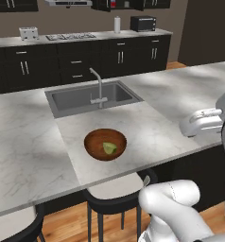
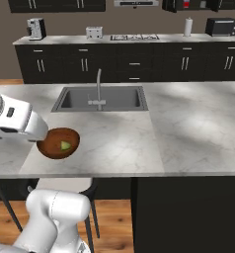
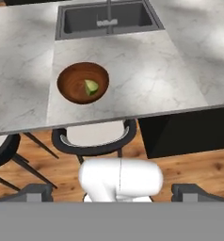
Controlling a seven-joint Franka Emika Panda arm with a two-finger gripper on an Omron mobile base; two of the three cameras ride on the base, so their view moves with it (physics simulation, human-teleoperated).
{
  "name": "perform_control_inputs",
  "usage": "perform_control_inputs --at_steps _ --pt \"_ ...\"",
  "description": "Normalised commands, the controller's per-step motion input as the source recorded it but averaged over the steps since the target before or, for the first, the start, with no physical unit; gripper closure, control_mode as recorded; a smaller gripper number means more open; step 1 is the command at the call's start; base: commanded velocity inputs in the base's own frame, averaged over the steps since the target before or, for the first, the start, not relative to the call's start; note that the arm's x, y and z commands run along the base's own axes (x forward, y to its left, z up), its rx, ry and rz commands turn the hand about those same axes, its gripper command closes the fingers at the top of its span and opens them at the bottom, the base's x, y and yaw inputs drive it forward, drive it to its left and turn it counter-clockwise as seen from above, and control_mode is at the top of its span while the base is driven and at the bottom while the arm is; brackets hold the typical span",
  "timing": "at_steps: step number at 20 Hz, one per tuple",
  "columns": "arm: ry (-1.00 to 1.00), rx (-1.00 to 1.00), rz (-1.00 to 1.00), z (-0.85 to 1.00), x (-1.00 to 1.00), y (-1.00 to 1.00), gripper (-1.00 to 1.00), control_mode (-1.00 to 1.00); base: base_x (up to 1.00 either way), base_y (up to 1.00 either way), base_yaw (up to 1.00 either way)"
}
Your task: There is a bowl on the dining counter. Grab a lemon wedge from the fridge and place it in the bowl. Then get the liquor bottle and glass cup from the cabinet and place them next to the bowl.
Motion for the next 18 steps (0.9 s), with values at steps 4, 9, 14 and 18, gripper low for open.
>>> perform_control_inputs --at_steps 4,9,14,18 --pt "-0.01 0.03 0.00 -0.01 -0.16 -0.14 -1.00 1.00 -0.19 -0.07 0.00" --pt "0.00 0.00 0.00 0.00 0.00 0.00 -1.00 1.00 -0.95 -0.75 -0.15" --pt "0.00 0.00 0.00 0.00 0.00 0.00 -1.00 1.00 -0.22 -1.00 -0.14" --pt "0.00 0.00 0.00 0.00 0.00 0.00 -1.00 1.00 0.15 -1.00 -0.07"
